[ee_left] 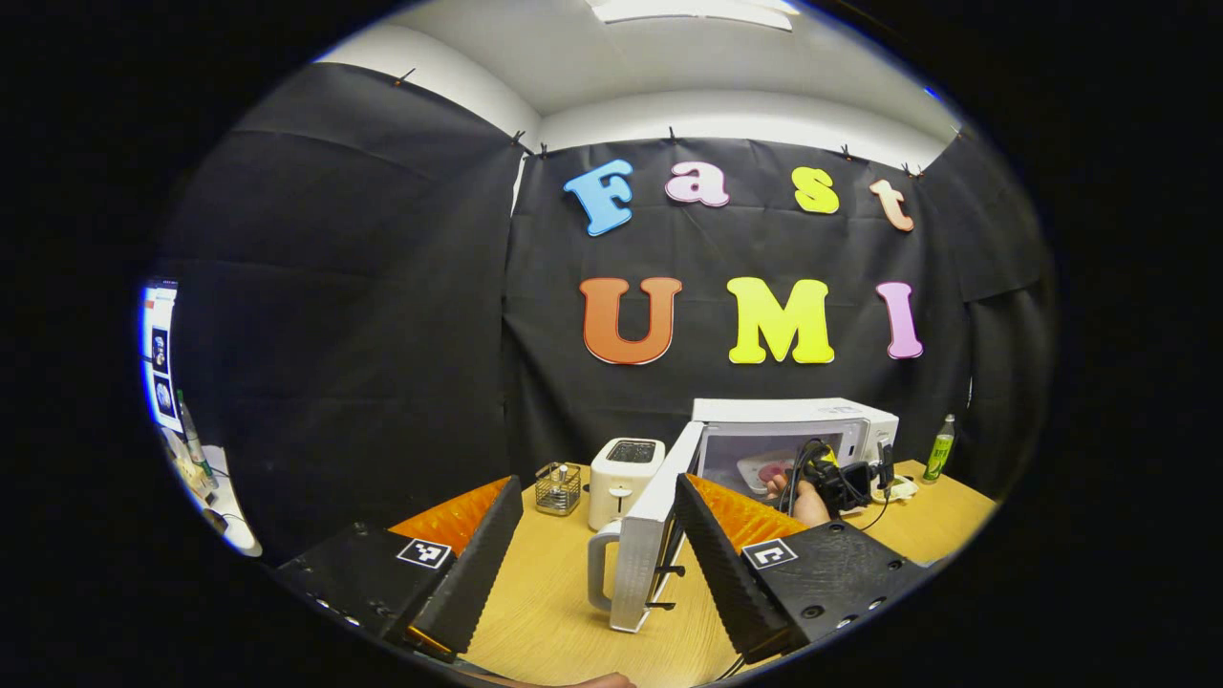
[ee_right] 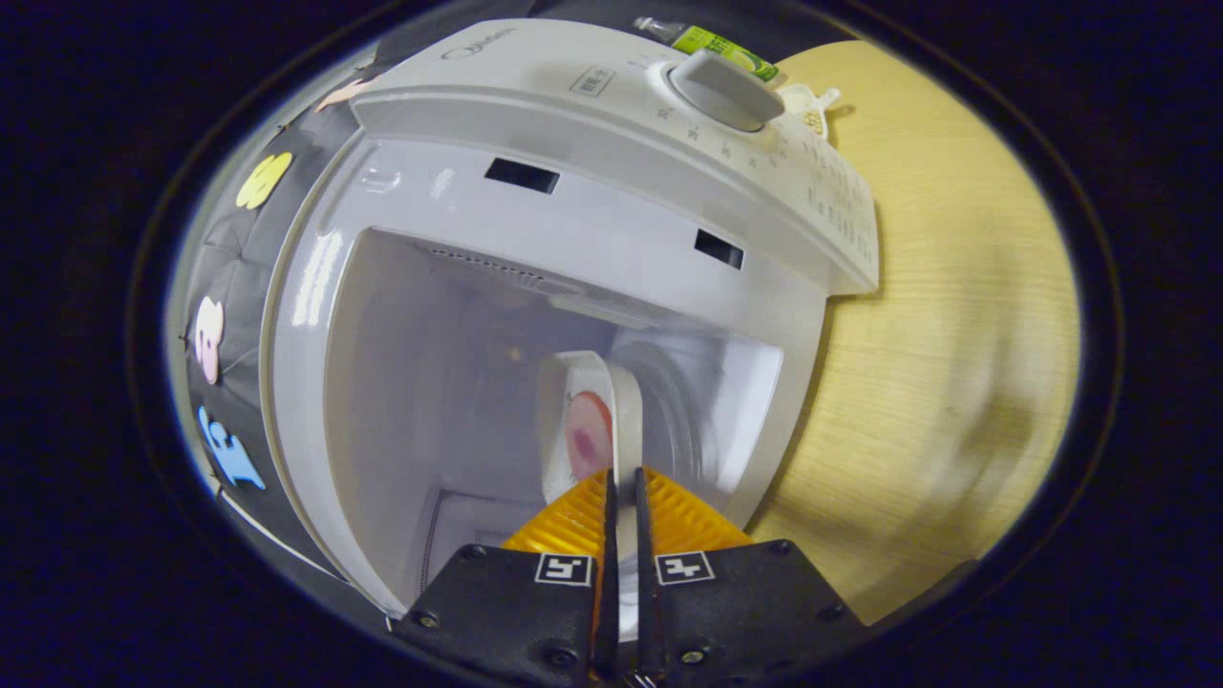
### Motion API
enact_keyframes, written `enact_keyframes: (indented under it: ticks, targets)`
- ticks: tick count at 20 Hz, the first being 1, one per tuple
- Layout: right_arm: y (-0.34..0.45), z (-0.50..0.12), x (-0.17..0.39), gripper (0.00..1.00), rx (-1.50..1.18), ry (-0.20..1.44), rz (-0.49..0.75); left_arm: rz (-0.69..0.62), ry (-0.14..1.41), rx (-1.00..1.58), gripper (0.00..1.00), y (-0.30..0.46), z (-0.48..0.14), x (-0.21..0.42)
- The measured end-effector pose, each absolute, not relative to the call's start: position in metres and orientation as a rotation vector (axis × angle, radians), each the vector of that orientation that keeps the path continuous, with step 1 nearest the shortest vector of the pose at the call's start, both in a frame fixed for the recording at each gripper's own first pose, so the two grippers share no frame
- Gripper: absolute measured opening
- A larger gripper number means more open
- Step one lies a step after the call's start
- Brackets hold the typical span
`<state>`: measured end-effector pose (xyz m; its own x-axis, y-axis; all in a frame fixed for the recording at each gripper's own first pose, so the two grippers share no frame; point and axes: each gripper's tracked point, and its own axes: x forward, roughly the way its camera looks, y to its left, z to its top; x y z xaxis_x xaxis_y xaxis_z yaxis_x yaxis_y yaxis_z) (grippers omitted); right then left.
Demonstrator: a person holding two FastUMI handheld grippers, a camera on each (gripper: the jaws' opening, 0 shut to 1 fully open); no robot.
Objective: Open the microwave oven with the left hand, put the food in, and close the microwave oven.
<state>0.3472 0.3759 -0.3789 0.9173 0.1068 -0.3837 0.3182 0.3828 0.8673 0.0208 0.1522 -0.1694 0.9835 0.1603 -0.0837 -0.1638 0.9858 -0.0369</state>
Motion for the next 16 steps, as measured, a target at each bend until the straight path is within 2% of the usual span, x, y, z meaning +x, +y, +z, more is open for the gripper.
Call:
enact_keyframes:
  ticks: [1,2,5,6,7,9,10,13,15,16]
  targets:
    - [0.378,-0.385,0.347,0.05,1.156,0.42,-0.152,0.161,0.086,-0.051,0.94,0.151,-0.171,0.023]
    - [0.381,-0.386,0.348,0.13,1.157,0.416,-0.147,0.157,0.09,-0.055,0.95,0.151,-0.173,0.026]
    - [0.385,-0.39,0.347,0.14,1.109,0.4,-0.135,0.145,0.095,-0.054,0.95,0.148,-0.175,0.027]
    - [0.379,-0.389,0.344,0.16,1.06,0.386,-0.142,0.144,0.097,-0.047,0.83,0.148,-0.177,0.027]
    - [0.38,-0.388,0.345,0.16,1.009,0.364,-0.145,0.147,0.098,-0.039,0.83,0.15,-0.178,0.026]
    - [0.383,-0.382,0.34,0.28,0.909,0.332,-0.118,0.148,0.097,-0.035,0.83,0.152,-0.178,0.024]
    - [0.383,-0.379,0.337,0.2,0.853,0.321,-0.112,0.144,0.096,-0.043,0.83,0.152,-0.178,0.024]
    - [0.389,-0.369,0.328,0.33,0.669,0.278,-0.041,0.141,0.084,-0.066,0.83,0.155,-0.174,0.019]
    - [0.393,-0.366,0.319,0.47,0.56,0.275,0.014,0.151,0.081,-0.062,0.83,0.163,-0.175,0.018]
    - [0.392,-0.364,0.315,0.65,0.499,0.273,0.039,0.158,0.081,-0.059,0.95,0.168,-0.175,0.018]
